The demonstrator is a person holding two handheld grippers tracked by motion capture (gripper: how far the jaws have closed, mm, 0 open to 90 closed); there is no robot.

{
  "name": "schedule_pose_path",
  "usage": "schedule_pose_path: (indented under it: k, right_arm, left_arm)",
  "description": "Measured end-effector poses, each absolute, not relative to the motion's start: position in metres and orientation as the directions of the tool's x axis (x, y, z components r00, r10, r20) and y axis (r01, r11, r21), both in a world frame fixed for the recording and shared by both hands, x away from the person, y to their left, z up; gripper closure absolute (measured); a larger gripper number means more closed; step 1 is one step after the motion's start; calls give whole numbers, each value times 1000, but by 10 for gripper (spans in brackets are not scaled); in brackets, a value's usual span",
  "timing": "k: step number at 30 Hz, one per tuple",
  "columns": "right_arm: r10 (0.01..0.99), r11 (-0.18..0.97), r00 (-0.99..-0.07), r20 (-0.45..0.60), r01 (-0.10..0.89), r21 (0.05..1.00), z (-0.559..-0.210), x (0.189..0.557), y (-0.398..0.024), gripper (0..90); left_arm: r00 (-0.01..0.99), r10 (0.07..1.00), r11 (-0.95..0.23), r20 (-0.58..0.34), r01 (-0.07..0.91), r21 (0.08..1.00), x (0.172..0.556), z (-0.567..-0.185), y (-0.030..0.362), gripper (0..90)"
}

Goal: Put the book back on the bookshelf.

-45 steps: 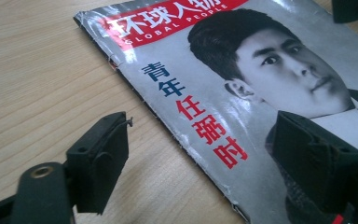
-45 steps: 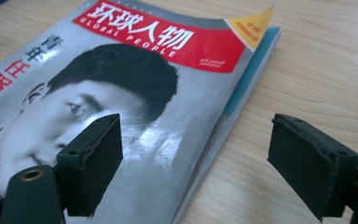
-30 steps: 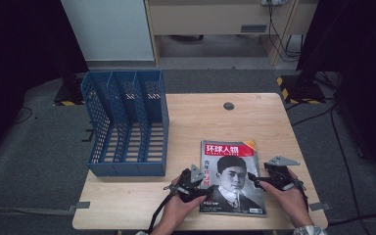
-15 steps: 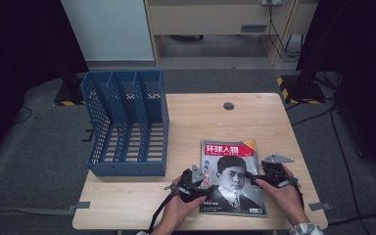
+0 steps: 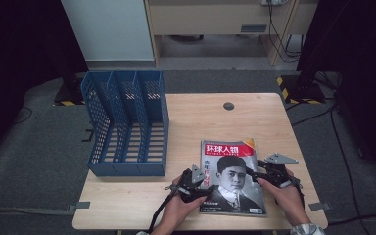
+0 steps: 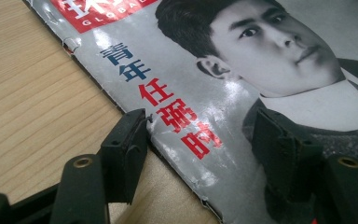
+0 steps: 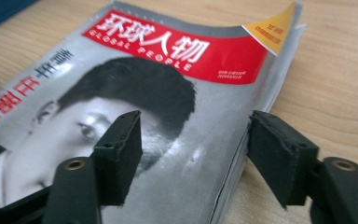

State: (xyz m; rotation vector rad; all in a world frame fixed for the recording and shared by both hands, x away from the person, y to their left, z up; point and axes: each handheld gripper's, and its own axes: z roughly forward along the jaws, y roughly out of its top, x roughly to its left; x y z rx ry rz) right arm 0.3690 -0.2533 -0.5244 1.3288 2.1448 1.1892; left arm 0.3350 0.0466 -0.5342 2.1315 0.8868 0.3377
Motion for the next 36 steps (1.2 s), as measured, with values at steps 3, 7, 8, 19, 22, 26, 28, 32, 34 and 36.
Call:
schedule_pose_path:
  k: [3,7,8,19,22,26,28,32,34,36]
  right_arm:
    - [851,185,-503,152,557,809,-520,365,-252,409]
    - [840,173,-512,179,566,806,-517,361,-252,444]
    - [835,174,-515,193,581,795,-518,358,-251,450]
    - [826,226,-536,175,599,768,-523,355,-250,498]
    - [823,236,-542,169,597,767,-524,357,-247,486]
    - [822,256,-551,141,580,773,-525,358,-244,502]
    - [822,249,-550,147,579,776,-525,359,-243,525]
    - [815,251,-558,155,582,773,-527,361,-241,522]
    - [814,252,-559,156,582,773,-527,362,-239,511]
    - [816,252,-558,150,577,777,-527,362,-237,536]
  left_arm:
    - [721,692,-447,-51,482,754,335,-534,47,353]
    - [720,692,-447,-51,482,754,335,-534,47,353]
    - [720,692,-446,-51,482,754,335,-534,47,353]
    - [721,691,-447,-53,484,753,335,-534,46,350]
    - [720,692,-447,-52,483,753,335,-534,46,349]
    - [720,692,-446,-52,483,753,335,-534,46,349]
    - [720,692,-447,-51,483,753,335,-534,46,349]
    - [721,691,-447,-51,482,753,336,-534,46,349]
    - [721,691,-447,-51,482,753,336,-534,46,349]
    - [721,691,-448,-50,482,753,336,-534,46,349]
